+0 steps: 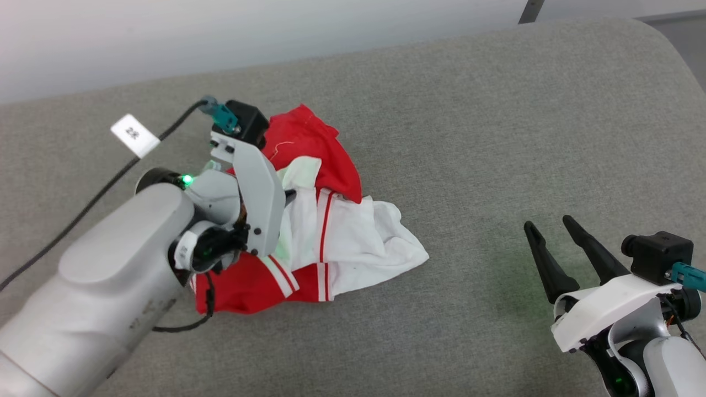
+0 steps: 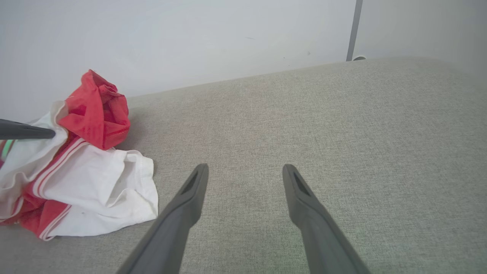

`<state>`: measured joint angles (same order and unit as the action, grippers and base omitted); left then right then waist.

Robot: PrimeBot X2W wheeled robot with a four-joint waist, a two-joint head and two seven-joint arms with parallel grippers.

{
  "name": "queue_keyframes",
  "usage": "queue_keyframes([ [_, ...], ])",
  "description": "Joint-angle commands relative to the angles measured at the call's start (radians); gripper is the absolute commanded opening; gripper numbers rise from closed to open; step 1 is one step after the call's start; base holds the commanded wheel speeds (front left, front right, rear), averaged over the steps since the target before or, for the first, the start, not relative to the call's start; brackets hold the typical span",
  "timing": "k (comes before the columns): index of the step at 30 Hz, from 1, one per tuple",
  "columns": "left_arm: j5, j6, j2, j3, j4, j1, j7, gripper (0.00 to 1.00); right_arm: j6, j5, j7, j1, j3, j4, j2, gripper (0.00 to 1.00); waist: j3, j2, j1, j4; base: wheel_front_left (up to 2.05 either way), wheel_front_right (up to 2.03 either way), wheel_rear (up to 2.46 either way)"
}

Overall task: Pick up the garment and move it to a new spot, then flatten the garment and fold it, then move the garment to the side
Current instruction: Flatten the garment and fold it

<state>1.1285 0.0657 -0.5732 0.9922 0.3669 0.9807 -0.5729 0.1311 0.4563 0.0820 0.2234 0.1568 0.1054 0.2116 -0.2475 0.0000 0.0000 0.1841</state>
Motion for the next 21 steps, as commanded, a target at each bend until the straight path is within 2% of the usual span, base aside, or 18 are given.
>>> queue_keyframes([
  [1,0.012,0.001,-0.009,-0.014,-0.016,0.013,0.005,0.00,-0.001,0.000,-0.005,-0.004,-0.007,0.002,0.002,1.00,0.008,0.0000,0.0000,-0.009,0.00,0.00,0.00],
  [5,0.038,0.014,-0.035,-0.048,-0.067,0.006,0.017,0.00,-0.001,-0.006,0.002,-0.017,-0.017,0.002,-0.003,1.00,0.023,0.0000,0.0000,-0.026,0.00,0.00,0.00],
  [11,0.081,0.062,-0.119,-0.110,-0.203,-0.050,0.050,0.00,-0.001,-0.016,0.020,-0.041,-0.043,-0.011,-0.006,1.00,0.045,0.0000,0.0000,-0.065,0.00,0.00,0.00],
  [12,0.081,0.062,-0.119,-0.110,-0.203,-0.050,0.050,0.00,-0.001,-0.016,0.020,-0.041,-0.043,-0.011,-0.006,1.00,0.045,0.0000,0.0000,-0.065,0.00,0.00,0.00],
  [19,0.143,0.156,-0.276,-0.216,-0.369,-0.192,0.148,0.00,-0.001,-0.016,0.040,-0.063,-0.065,-0.027,-0.007,1.00,0.062,0.0000,0.0000,-0.113,0.00,0.00,0.00],
  [21,0.160,0.179,-0.319,-0.243,-0.395,-0.246,0.187,0.03,-0.001,-0.018,0.047,-0.070,-0.070,-0.030,-0.006,1.00,0.067,0.0000,0.0000,-0.125,0.00,0.00,0.00],
])
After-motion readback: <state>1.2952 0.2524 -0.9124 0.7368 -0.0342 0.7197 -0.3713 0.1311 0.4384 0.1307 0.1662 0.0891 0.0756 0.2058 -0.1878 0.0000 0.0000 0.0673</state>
